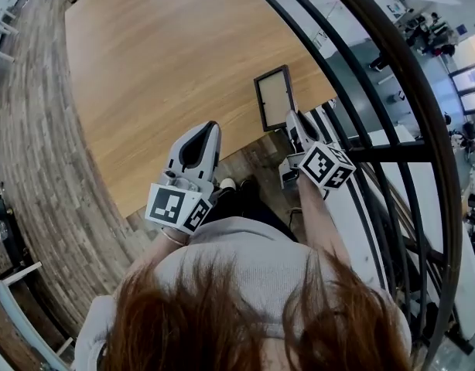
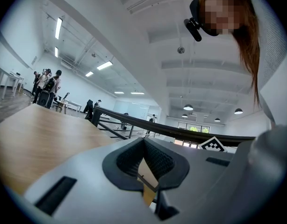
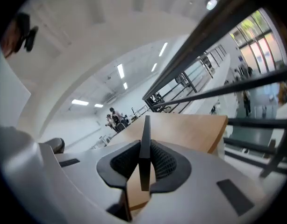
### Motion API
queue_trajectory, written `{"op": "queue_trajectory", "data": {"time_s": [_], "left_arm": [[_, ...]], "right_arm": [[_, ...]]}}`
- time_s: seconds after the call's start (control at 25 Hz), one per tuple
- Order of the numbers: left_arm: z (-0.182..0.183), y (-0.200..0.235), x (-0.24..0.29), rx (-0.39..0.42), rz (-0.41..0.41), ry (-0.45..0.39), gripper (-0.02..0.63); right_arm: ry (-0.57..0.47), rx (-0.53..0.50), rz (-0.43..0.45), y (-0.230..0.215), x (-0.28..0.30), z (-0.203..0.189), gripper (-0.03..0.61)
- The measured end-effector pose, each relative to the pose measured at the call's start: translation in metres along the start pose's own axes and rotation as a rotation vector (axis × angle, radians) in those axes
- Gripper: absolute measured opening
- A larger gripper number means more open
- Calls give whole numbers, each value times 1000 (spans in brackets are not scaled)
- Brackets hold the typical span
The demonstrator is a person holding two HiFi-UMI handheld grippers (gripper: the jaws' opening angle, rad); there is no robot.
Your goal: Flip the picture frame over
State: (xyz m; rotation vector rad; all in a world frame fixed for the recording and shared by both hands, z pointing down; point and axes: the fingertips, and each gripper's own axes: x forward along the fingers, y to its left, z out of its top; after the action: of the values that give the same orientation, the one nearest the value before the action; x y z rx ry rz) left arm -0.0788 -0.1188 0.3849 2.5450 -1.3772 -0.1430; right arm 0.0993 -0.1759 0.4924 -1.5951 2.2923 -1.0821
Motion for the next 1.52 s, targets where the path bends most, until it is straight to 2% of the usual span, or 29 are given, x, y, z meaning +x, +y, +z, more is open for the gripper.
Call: {"op": "queue_trajectory", "data": {"time_s": [0.12, 0.36, 0.4, 0.48, 0.64, 0.84, 1.16, 1.24, 1.52], "left_arm": [[-1, 2, 1, -7, 1, 0, 6], [-3, 4, 4, -18, 2, 5, 6], [-4, 5, 4, -19, 3, 6, 6], [-3, 5, 4, -21, 4, 7, 6], [-3, 6, 4, -22, 5, 9, 6], [-6, 5, 6, -24, 6, 20, 6], [-12, 4, 9, -32, 7, 31, 6], [-11, 4, 9, -30, 10, 32, 6], [-15, 3, 7, -29, 19, 42, 6]], "right_arm": [[13, -290, -64, 12, 3, 6, 84], [89, -1097, -162, 38, 12, -5, 84], [103, -1191, -160, 40, 14, -11, 84], [122, -1316, -144, 41, 15, -24, 84], [116, -1479, -111, 43, 16, -43, 84], [131, -1756, -63, 37, 18, -79, 84], [167, -1980, -7, 13, 19, -128, 86], [155, -2012, -3, 8, 18, -136, 86], [68, -2015, -7, 0, 15, -142, 86]]}}
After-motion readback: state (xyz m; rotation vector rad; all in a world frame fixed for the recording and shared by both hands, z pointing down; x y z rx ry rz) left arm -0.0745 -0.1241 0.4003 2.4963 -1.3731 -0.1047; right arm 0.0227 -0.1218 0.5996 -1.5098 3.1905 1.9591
